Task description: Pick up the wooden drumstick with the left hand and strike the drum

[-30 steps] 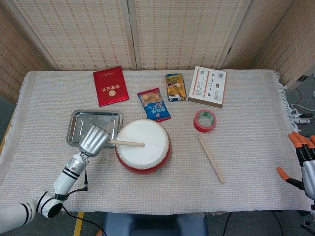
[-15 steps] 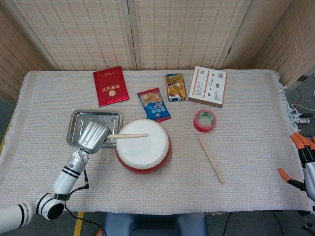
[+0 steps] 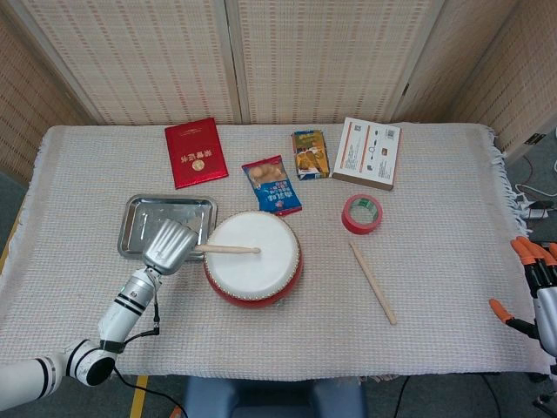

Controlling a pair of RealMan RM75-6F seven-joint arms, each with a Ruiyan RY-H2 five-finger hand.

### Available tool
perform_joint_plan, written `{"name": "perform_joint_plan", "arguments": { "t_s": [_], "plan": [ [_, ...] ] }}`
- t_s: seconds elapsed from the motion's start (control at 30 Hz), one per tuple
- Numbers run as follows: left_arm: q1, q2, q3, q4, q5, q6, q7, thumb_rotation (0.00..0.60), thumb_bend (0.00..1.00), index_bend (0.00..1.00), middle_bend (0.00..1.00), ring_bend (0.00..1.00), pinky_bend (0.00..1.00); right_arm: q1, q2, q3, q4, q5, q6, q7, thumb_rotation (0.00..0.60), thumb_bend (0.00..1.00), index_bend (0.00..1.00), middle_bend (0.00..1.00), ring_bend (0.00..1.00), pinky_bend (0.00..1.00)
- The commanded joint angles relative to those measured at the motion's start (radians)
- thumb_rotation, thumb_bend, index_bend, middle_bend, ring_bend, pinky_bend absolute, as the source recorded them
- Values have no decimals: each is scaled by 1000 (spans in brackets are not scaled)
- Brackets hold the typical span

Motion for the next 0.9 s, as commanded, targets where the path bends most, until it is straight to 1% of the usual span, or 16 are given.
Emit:
{"name": "perform_joint_plan", "arguments": {
  "t_s": [0.03, 0.13, 0.23, 0.33, 0.4, 0.53, 0.6, 0.7, 0.9],
  "plan": [
    [6, 32, -32, -45, -42, 2, -75, 600, 476, 1000, 1000, 1000, 1000, -1, 1, -2, -1, 2, -3, -1, 600, 195, 29, 53, 0, 0],
    [-9, 9, 3, 5, -16, -6, -11, 600, 477, 1000, 1000, 1000, 1000, 1, 3, -4, -3, 7, -13, -1, 600, 195, 29, 53, 0, 0],
    [-27, -26, 48, 77, 31, -10, 71, 600, 476, 1000, 1000, 1000, 1000, 5, 2, -4, -3, 9, -22, 0, 600, 195, 29, 53, 0, 0],
    [-38, -31, 71, 101, 43, -30, 115, 600, 476, 1000, 1000, 1000, 1000, 8, 2, -5, -2, 10, -28, 0, 600, 195, 29, 53, 0, 0],
    [-32, -30, 57, 82, 28, -17, 93, 600, 477, 1000, 1000, 1000, 1000, 9, 2, -4, -2, 10, -28, 0, 600, 195, 29, 53, 0, 0],
    [-3, -4, -13, -14, -49, 15, -57, 600, 476, 1000, 1000, 1000, 1000, 8, 1, -4, 0, 10, -26, 1, 600, 195, 29, 53, 0, 0],
    [-1, 13, -29, -38, -65, 13, -87, 600, 476, 1000, 1000, 1000, 1000, 8, 0, -4, 0, 10, -26, 1, 600, 195, 29, 53, 0, 0],
    [-12, 16, -26, -24, -67, 6, -65, 600, 476, 1000, 1000, 1000, 1000, 9, -1, -4, 0, 11, -27, 0, 600, 195, 29, 53, 0, 0],
    [-50, -53, 25, 114, -59, -11, 100, 600, 476, 1000, 1000, 1000, 1000, 9, -1, -4, 1, 15, -31, 0, 600, 195, 29, 53, 0, 0]
  ]
}}
